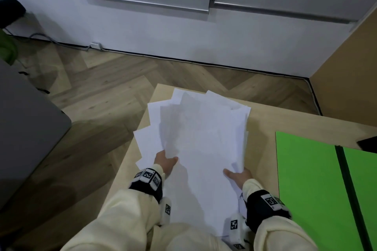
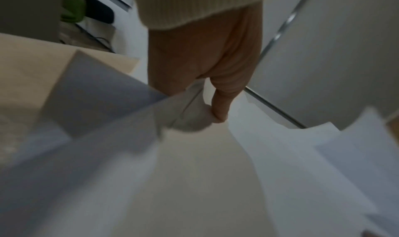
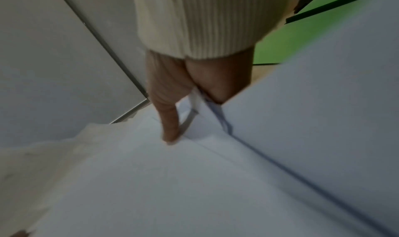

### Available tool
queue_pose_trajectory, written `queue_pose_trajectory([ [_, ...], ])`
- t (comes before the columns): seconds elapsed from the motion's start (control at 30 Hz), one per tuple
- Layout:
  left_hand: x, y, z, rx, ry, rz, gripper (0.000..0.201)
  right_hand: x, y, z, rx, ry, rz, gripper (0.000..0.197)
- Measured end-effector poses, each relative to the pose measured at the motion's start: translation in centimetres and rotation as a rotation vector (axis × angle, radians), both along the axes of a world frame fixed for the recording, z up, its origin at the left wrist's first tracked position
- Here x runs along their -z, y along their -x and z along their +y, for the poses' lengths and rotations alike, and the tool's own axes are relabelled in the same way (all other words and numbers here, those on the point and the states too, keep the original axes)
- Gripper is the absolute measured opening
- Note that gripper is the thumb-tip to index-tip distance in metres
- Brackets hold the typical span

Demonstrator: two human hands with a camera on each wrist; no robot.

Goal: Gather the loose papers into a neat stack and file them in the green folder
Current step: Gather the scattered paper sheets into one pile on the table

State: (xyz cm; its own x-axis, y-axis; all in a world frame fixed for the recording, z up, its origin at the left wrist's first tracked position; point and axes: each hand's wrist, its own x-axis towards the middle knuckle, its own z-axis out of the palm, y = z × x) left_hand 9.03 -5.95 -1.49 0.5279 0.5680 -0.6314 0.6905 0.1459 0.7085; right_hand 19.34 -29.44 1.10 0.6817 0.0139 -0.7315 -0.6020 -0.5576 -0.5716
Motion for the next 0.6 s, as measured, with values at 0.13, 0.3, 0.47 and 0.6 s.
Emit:
queue_pose_trajectory([
  [0.13, -0.5, -0.3, 0.6, -0.087, -0.139, -0.001, 0.029, -0.5, -0.3, -1.0, 0.001, 0.038, -0.036, 0.059],
  [0.3, -0.4, 2.0, 3.8, -0.178, -0.446, 0.385, 0.061, -0.9, -1.3, -3.4, 0.13, 0.084, -0.083, 0.06],
  [0.47, 0.2, 2.4, 2.9, -0.016, -0.433, 0.348, 0.077, -0.5, -1.9, -3.9, 0.199, 0.135, -0.122, 0.045],
  [0.6, 0.1, 2.0, 2.9, -0.148, -0.301, 0.288, 0.076, -0.3, -2.3, -3.5, 0.245, 0.122, -0.148, 0.043],
])
